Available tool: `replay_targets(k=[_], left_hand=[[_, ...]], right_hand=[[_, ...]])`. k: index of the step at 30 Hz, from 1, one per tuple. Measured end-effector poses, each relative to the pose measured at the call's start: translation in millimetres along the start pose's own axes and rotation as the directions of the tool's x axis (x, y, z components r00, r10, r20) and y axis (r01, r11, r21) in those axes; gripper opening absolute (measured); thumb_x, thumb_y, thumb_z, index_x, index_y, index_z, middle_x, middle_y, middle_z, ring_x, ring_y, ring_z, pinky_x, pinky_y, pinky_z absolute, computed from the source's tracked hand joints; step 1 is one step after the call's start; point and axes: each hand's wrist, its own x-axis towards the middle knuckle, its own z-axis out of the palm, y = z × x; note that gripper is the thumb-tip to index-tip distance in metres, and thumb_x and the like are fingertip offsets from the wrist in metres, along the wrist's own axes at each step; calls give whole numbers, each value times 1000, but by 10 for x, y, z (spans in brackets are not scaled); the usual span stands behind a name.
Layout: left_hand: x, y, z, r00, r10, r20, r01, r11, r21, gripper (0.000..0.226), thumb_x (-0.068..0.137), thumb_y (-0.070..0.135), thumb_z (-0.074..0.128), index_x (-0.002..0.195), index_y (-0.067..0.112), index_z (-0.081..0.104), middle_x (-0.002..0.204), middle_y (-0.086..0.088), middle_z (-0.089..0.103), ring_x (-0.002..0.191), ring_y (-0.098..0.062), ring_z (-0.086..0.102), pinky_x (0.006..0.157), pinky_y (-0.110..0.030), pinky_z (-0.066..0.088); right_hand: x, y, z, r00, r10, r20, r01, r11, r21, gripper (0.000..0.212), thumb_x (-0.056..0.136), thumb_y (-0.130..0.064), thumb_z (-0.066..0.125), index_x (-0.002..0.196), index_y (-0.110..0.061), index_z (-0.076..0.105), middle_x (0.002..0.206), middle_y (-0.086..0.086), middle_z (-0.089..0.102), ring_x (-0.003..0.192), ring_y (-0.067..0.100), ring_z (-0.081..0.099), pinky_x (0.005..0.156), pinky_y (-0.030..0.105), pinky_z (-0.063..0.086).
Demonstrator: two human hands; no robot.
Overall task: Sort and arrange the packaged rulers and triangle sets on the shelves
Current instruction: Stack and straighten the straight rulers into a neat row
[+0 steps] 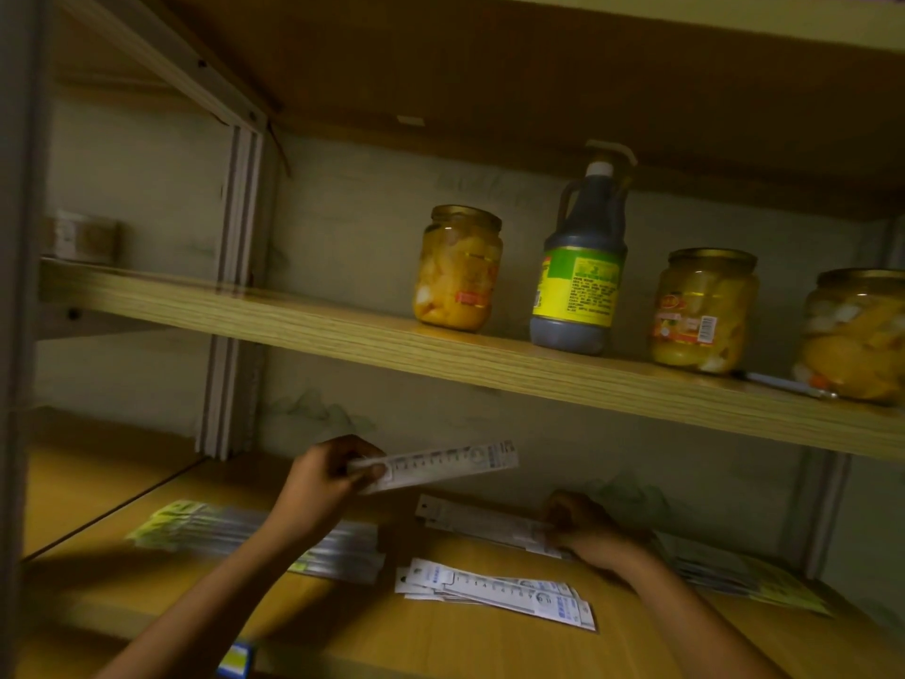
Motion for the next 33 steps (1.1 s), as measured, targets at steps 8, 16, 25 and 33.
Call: replay_targets(k=[8,16,25,33], left_hand=[[-19,59,74,999,-13,46,14,1000,-26,10,85,29,69,87,19,69,82,1,70,78,-11,67,72,-37,54],[-100,154,334,979,-2,202,-4,1000,30,3,84,21,71,85,19,71,79,1,72,74,-8,68,70,-35,54],[-193,133,618,930,-80,358,-22,962,272,18,87,24,68,103,18,73,102,1,72,89,-8,65,63,-11,46],[-229,76,647,910,-113,399,-97,878,470,35,77,35,68,111,28,69,112,3,70,100,-15,65,83,-29,55]], right_hand=[[-71,-40,-70,985,-48,-166,70,989,130,15,87,-33,68,99,-33,60,101,-12,64,94,7,60,78,26,53],[-326,-39,-273,931,-19,-366,151,930,336,17,85,-26,73,98,-29,64,99,-11,66,91,7,63,67,19,48],[-478,-14,-333,902,-9,-432,196,900,389,15,86,-18,72,100,-21,67,98,-7,68,91,10,64,68,21,51],[-533,-67,-315,907,-38,-420,228,882,413,16,85,-15,72,98,-21,67,101,-3,69,93,15,65,67,22,50]])
